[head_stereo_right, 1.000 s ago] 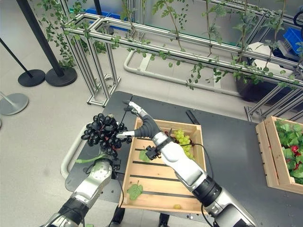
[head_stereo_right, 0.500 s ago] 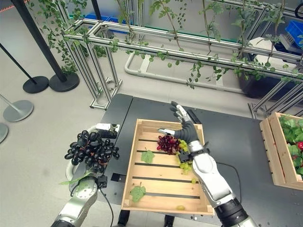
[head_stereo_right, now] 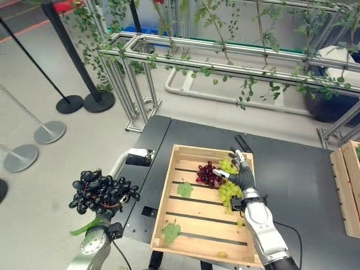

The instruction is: Pick up the fruits from the basket on one side to the basket on the other side

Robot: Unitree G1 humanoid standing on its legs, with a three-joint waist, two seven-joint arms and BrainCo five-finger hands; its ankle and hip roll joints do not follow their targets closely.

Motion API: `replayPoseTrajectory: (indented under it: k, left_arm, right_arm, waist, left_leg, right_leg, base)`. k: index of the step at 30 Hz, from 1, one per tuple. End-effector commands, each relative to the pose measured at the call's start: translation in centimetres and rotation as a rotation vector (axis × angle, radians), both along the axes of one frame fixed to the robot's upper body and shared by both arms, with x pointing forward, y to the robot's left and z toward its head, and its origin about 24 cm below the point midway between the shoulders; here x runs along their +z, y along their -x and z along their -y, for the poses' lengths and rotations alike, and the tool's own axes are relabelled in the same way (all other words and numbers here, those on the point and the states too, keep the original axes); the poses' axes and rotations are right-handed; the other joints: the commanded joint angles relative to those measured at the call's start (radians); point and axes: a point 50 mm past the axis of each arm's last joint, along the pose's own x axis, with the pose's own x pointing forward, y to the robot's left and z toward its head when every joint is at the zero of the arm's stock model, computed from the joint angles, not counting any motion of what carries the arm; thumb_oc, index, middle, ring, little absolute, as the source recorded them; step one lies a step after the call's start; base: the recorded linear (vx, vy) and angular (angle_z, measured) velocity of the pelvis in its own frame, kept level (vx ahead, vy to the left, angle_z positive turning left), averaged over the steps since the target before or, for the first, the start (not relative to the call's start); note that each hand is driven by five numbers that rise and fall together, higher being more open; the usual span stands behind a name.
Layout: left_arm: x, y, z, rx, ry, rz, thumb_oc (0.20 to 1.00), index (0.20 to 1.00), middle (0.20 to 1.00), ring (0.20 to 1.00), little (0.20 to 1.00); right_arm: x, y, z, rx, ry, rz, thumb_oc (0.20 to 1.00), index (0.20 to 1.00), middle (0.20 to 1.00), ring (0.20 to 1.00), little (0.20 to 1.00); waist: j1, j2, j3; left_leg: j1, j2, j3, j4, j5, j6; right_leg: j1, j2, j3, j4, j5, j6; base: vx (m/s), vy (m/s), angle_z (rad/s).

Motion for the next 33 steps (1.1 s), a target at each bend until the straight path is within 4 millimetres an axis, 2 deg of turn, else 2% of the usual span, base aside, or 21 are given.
replayPoseTrajectory:
  k: [1,2,3,5,8,9,10,11,12,13,15,16,17,18,20,24,27,29,31,32,33]
  left_arm:
    - [3.7,-0.7,-1.3,0.011,0.019,0.211,0.2,0.2,0.2,0.2,0.2]
    - [3.7,-0.6,-1.3,-0.001,0.02,0.211,0.2,0.2,0.2,0.2,0.2]
    - [3.7,-0.6,-1.3,-0.001,0.02,0.211,0.2,0.2,0.2,0.2,0.2]
    - [3.5,-0.6,-1.3,-0.009,0.014,0.204,0.2,0.2,0.2,0.2,0.2]
    - [3.4,-0.1,-1.6,-0.012,0.011,0.202,0.2,0.2,0.2,0.2,0.2]
    - [3.2,0.8,-1.7,-0.005,0.019,0.194,0.2,0.2,0.2,0.2,0.2]
    - [3.3,0.8,-1.7,-0.005,0.018,0.194,0.2,0.2,0.2,0.2,0.2]
    - [3.2,0.9,-1.6,-0.013,0.022,0.195,0.2,0.2,0.2,0.2,0.2]
    - [3.2,0.9,-1.6,-0.009,0.027,0.195,0.2,0.2,0.2,0.2,0.2]
    - [3.2,0.9,-1.6,-0.009,0.027,0.195,0.2,0.2,0.2,0.2,0.2]
    - [3.2,1.0,-1.7,-0.009,0.027,0.194,0.2,0.2,0.2,0.2,0.2]
    - [3.2,1.0,-1.7,-0.009,0.027,0.194,0.2,0.2,0.2,0.2,0.2]
    - [3.4,0.7,-1.7,-0.017,0.016,0.198,0.2,0.2,0.2,0.2,0.2]
    - [3.5,0.6,-1.8,-0.018,0.013,0.202,0.2,0.2,0.2,0.2,0.2]
    - [3.9,0.2,-1.8,-0.036,-0.024,0.214,0.2,0.2,0.2,0.2,0.2]
    - [4.7,0.0,-2.5,-0.048,-0.103,0.23,0.2,0.2,0.2,0.2,0.2]
    - [5.4,0.1,-3.3,-0.042,-0.184,0.245,0.2,0.2,0.2,0.2,0.2]
    - [5.9,-0.1,-3.8,-0.043,-0.223,0.258,0.2,0.2,0.2,0.2,0.2]
    - [6.2,-0.4,-3.8,-0.055,-0.249,0.266,0.2,0.2,0.2,0.2,0.2]
    - [6.3,-0.5,-3.7,-0.06,-0.249,0.273,0.2,0.2,0.2,0.2,0.2]
    - [6.4,-0.6,-3.7,-0.066,-0.257,0.272,0.2,0.2,0.2,0.2,0.2]
  right_arm:
    - [3.2,-0.3,-0.9,0.072,-0.039,0.162,1.0,1.0,1.0,1.0,1.0]
    - [3.4,-0.2,-0.8,0.061,-0.041,0.176,1.0,1.0,1.0,1.0,1.0]
    - [3.4,-0.2,-0.8,0.061,-0.041,0.176,1.0,1.0,1.0,1.0,1.0]
    - [3.3,0.0,-0.4,0.033,-0.043,0.178,1.0,1.0,1.0,1.0,1.0]
    - [3.2,0.3,-0.3,0.03,-0.034,0.174,1.0,1.0,1.0,1.0,1.0]
    - [2.8,0.9,-0.3,0.046,-0.037,0.161,1.0,1.0,1.0,1.0,1.0]
    - [2.9,0.9,-0.3,0.046,-0.037,0.161,1.0,1.0,1.0,1.0,1.0]
    - [2.7,1.0,-0.2,0.045,-0.04,0.157,1.0,1.0,1.0,1.0,1.0]
    - [2.6,1.1,-0.1,0.044,-0.05,0.152,1.0,1.0,1.0,1.0,1.0]
    - [2.6,1.1,-0.1,0.044,-0.05,0.153,1.0,1.0,1.0,1.0,1.0]
    - [2.4,1.3,0.2,0.034,-0.057,0.14,1.0,1.0,1.0,1.0,1.0]
    - [2.4,1.3,0.2,0.034,-0.058,0.14,1.0,1.0,1.0,1.0,1.0]
    - [2.4,1.4,0.7,0.011,-0.059,0.145,1.0,1.0,1.0,1.0,1.0]
    - [2.5,1.4,0.8,0.006,-0.058,0.147,1.0,1.0,1.0,1.0,1.0]
    - [2.4,1.6,0.9,-0.012,-0.068,0.148,1.0,1.0,1.0,1.0,1.0]
    - [2.4,1.7,0.8,-0.018,-0.088,0.147,1.0,1.0,1.0,1.0,1.0]
    - [1.8,1.7,0.3,-0.007,-0.109,0.124,1.0,1.0,1.0,1.0,1.0]
    - [1.8,1.5,-0.1,0.003,-0.124,0.12,1.0,1.0,1.0,1.0,1.0]
    - [1.7,1.4,-0.1,-0.008,-0.139,0.119,1.0,1.0,1.0,1.0,1.0]
    - [1.7,1.4,-0.1,-0.01,-0.147,0.119,1.0,1.0,1.0,1.0,1.0]
    - [1.6,1.5,0.0,-0.009,-0.152,0.114,1.0,1.0,1.0,1.0,1.0]
  waist:
    - [0.024,-0.032,0.0]
    - [0.015,-0.031,0.008]
    - [0.014,-0.032,0.007]
    - [0.001,-0.033,0.013]
    - [0.007,-0.031,0.014]
    - [0.001,-0.053,0.015]
    - [-0.002,-0.054,0.015]
    - [-0.007,-0.056,0.015]
    - [-0.013,-0.059,0.009]
    - [-0.015,-0.061,0.009]
    - [-0.021,-0.054,-0.003]
    - [-0.024,-0.056,-0.004]
    - [-0.031,-0.049,-0.01]
    - [-0.036,-0.041,-0.018]
    - [-0.032,-0.025,-0.023]
    - [-0.022,-0.047,-0.021]
    - [-0.006,-0.081,-0.016]
    - [-0.007,-0.101,-0.015]
    - [-0.034,-0.105,-0.017]
    - [-0.038,-0.103,-0.018]
    - [-0.038,-0.1,-0.023]
  left_leg:
    - [-0.135,0.022,0.06,-0.017,0.097,0.014]
    - [-0.164,0.047,0.199,-0.008,0.1,0.024]
    - [-0.165,0.046,0.199,-0.007,0.099,0.024]
    - [-0.183,0.086,0.339,0.028,0.108,0.015]
    - [-0.166,0.098,0.312,0.093,0.106,0.008]
    - [-0.083,0.091,0.278,0.204,-0.025,0.022]
    - [-0.086,0.09,0.276,0.205,-0.022,0.023]
    - [-0.055,0.09,0.279,0.214,-0.061,0.025]
    - [0.02,0.092,0.287,0.235,-0.151,0.026]
    - [0.018,0.089,0.285,0.232,-0.145,0.028]
    - [0.076,0.109,0.303,0.22,-0.196,0.021]
    - [0.073,0.105,0.301,0.216,-0.189,0.022]
    - [0.097,0.141,0.344,0.242,-0.228,0.016]
    - [0.13,0.158,0.379,0.208,-0.232,0.01]
    - [0.157,0.148,0.408,0.073,-0.2,0.003]
    - [0.169,0.128,0.397,0.003,-0.183,0.01]
    - [0.178,0.075,0.372,-0.015,-0.198,0.04]
    - [0.165,0.036,0.335,-0.026,-0.192,0.065]
    - [0.157,-0.004,0.273,-0.037,-0.188,0.093]
    - [0.145,-0.027,0.243,-0.034,-0.179,0.109]
    - [0.13,-0.048,0.221,-0.034,-0.164,0.124]
  right_leg:
    - [-0.019,0.001,-0.041,0.021,-0.063,0.004]
    - [-0.024,-0.01,-0.108,0.008,-0.064,0.009]
    - [-0.024,-0.011,-0.108,0.008,-0.065,0.009]
    - [-0.026,-0.031,-0.176,0.008,-0.057,0.017]
    - [-0.03,-0.043,-0.215,0.01,-0.049,0.018]
    - [-0.032,-0.081,-0.267,0.017,-0.032,0.017]
    - [-0.032,-0.082,-0.269,0.017,-0.03,0.018]
    - [-0.034,-0.092,-0.293,0.018,-0.028,0.022]
    - [-0.038,-0.113,-0.339,0.022,-0.019,0.027]
    - [-0.039,-0.116,-0.342,0.021,-0.016,0.028]
    - [-0.043,-0.135,-0.393,0.025,-0.005,0.038]
    - [-0.046,-0.139,-0.395,0.024,-0.001,0.038]
    - [-0.057,-0.168,-0.455,0.035,0.015,0.047]
    - [-0.072,-0.191,-0.496,0.047,0.029,0.06]
    - [-0.107,-0.232,-0.544,0.056,0.08,0.096]
    - [-0.131,-0.289,-0.579,0.043,0.145,0.138]
    - [-0.143,-0.338,-0.556,0.026,0.199,0.178]
    - [-0.162,-0.352,-0.483,0.028,0.207,0.188]
    - [-0.203,-0.294,-0.274,0.066,0.182,0.18]
    - [-0.207,-0.252,-0.193,0.108,0.14,0.172]
    - [-0.194,-0.205,-0.158,0.144,0.084,0.153]
  base:
    - [-0.25,-0.165,1.43]
    - [-0.13,-0.07,1.22]
    - [-0.16,-0.1,1.42]
    - [-0.16,-0.061,0.95]
    - [-0.2,-0.03,0.89]
    - [-0.21,0.0,0.43]
    - [-0.28,0.008,0.36]
    - [-0.22,0.045,0.82]
    - [-0.22,0.044,1.0]
    - [-0.21,0.075,1.41]
    - [-0.11,0.076,0.95]
    - [-0.17,0.149,0.88]
    - [-0.22,0.209,0.75]
    - [-0.24,0.291,1.18]
    - [-0.23,0.333,1.09]
    - [-0.15,0.276,0.76]
    - [-0.08,0.33,0.52]
    - [-0.06,0.295,0.19]
    - [-0.01,0.323,0.49]
    - [-0.06,0.377,1.08]
    - [-0.03,0.364,1.2]
